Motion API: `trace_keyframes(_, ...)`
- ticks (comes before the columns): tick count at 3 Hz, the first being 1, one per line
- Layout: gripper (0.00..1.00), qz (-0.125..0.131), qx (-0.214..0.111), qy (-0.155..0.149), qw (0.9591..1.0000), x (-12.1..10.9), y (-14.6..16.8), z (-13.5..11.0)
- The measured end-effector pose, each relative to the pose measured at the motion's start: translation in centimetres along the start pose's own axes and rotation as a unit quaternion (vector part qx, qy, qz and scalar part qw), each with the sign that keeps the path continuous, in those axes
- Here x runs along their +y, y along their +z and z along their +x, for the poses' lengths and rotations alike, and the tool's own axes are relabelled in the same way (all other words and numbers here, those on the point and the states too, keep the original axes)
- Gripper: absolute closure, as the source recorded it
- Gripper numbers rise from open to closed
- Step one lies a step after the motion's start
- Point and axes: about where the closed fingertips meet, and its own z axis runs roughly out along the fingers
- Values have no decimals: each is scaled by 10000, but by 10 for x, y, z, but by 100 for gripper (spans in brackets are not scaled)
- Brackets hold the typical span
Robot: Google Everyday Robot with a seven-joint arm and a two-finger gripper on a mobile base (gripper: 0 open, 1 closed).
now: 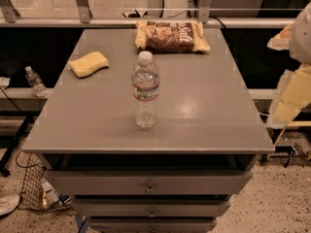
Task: Pick water bottle
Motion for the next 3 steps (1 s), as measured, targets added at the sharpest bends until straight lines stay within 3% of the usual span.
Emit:
trace_keyframes(1, 0, 1, 0, 0, 10000, 0, 0, 0)
trace_keyframes(2, 0, -400, -305, -371, 9980, 8, 23, -19)
trace_keyframes(3, 0, -1134, -1090, -835, 9840, 17, 61, -54)
